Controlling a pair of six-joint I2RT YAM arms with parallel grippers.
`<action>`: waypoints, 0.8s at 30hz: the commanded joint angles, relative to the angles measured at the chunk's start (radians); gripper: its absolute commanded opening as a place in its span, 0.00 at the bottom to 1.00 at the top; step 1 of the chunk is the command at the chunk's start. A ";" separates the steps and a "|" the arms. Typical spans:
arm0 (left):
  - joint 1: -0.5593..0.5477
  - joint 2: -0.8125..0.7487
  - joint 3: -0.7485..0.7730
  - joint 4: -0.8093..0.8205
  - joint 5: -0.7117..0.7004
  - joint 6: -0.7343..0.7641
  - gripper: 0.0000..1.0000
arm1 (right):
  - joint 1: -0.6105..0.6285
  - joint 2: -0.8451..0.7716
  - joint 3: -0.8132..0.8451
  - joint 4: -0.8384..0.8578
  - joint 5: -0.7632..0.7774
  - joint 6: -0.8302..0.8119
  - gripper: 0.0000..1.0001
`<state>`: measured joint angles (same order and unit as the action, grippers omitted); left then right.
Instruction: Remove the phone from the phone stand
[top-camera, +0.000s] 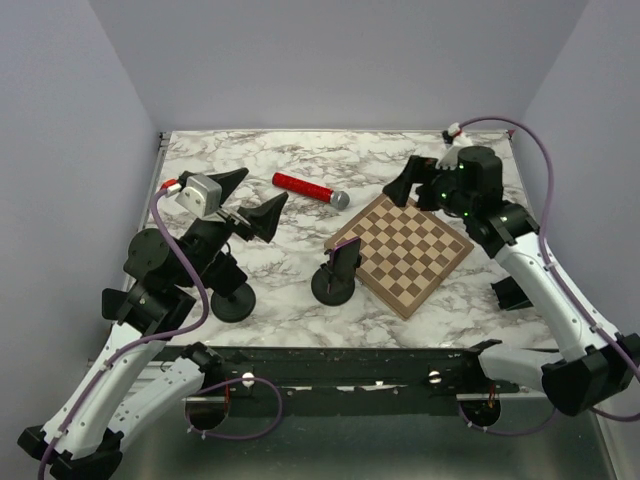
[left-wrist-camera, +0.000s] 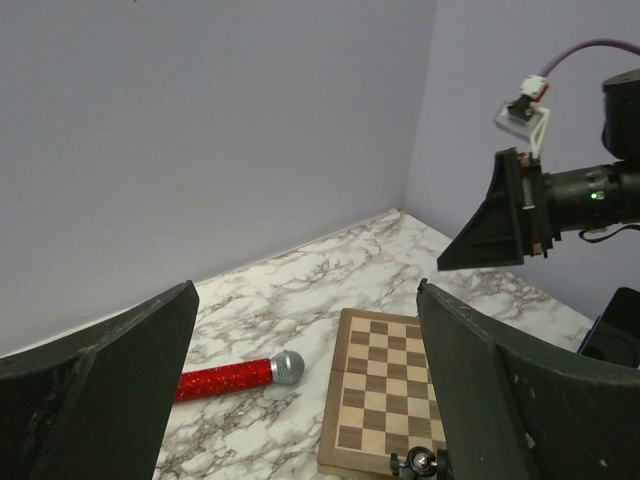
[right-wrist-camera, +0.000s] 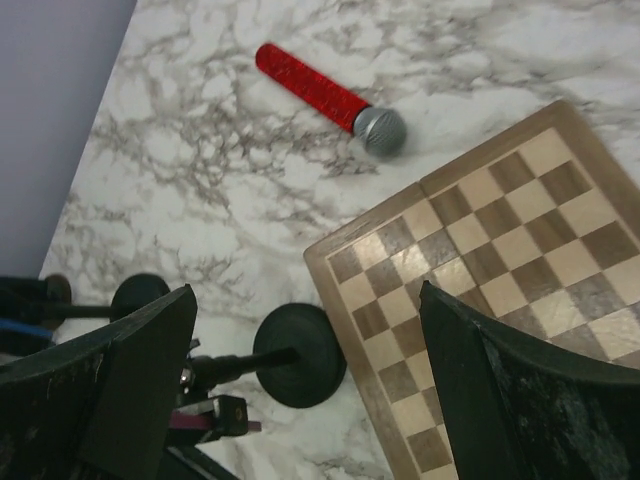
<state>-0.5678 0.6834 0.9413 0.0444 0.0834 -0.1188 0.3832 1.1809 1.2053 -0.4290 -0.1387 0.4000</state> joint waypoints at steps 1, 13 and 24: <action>-0.037 0.008 0.030 -0.043 -0.010 0.066 0.99 | 0.074 -0.032 -0.016 0.022 -0.101 -0.008 1.00; -0.090 0.007 0.025 -0.059 -0.068 0.107 0.99 | 0.279 -0.048 -0.081 0.112 -0.144 0.043 1.00; -0.107 0.001 0.017 -0.054 -0.106 0.114 0.99 | 0.575 -0.095 -0.211 0.120 0.274 0.080 1.00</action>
<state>-0.6651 0.6918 0.9520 -0.0097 0.0113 -0.0181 0.8772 1.1297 1.0302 -0.3355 -0.0696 0.4526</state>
